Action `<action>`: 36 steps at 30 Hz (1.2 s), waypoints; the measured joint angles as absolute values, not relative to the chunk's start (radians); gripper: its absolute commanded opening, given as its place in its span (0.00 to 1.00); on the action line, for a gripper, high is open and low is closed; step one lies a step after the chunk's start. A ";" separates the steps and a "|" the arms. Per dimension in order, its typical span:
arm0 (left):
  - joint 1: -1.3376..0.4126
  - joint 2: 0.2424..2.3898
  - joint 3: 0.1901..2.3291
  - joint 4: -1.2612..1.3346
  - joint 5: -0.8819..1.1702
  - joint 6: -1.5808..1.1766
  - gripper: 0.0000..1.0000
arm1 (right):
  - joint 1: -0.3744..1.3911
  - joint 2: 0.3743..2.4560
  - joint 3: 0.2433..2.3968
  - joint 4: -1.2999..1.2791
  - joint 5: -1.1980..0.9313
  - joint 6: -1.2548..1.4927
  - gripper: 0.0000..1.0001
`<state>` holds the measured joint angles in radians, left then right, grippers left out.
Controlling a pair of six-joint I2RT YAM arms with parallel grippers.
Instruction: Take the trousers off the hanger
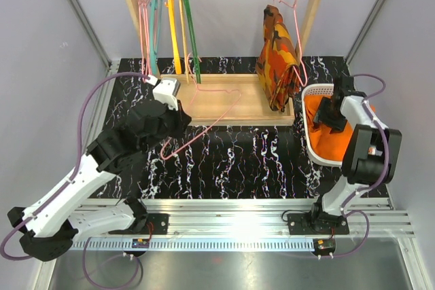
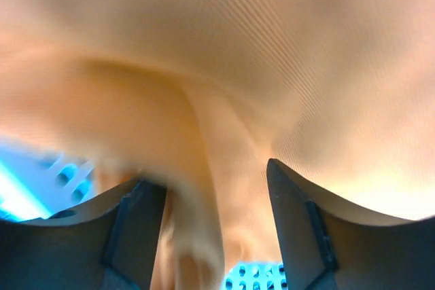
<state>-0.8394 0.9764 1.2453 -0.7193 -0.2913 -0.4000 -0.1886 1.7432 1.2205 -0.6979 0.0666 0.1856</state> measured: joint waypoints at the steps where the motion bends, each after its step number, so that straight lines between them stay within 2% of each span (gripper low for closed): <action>1: -0.840 0.976 1.256 -0.719 -0.292 -0.398 0.00 | -0.189 1.715 1.221 -0.698 0.068 0.188 0.72; 2: -0.840 0.976 1.267 -0.719 -0.293 -0.395 0.00 | -0.189 1.681 1.221 -0.699 0.071 0.191 0.76; 3: -0.840 0.976 1.277 -0.718 -0.294 -0.392 0.00 | -0.189 1.642 1.225 -0.701 0.076 0.196 0.89; 5: -0.845 0.977 1.301 -0.716 -0.303 -0.384 0.00 | -0.187 1.557 1.244 -0.705 0.103 0.214 1.00; 15: -1.024 1.090 1.461 -0.636 -0.505 -0.208 0.00 | -0.185 1.072 1.266 -0.697 0.095 0.258 1.00; 19: -1.077 1.128 1.473 -0.564 -0.551 -0.123 0.00 | -0.184 0.950 1.266 -0.697 0.059 0.262 0.99; 27: -1.124 1.232 1.617 -0.503 -0.584 -0.028 0.00 | -0.182 0.884 1.266 -0.708 -0.067 0.273 1.00; 36: -1.192 1.177 1.563 -0.535 -0.428 -0.009 0.00 | -0.142 0.857 1.274 -0.740 -0.062 0.254 0.99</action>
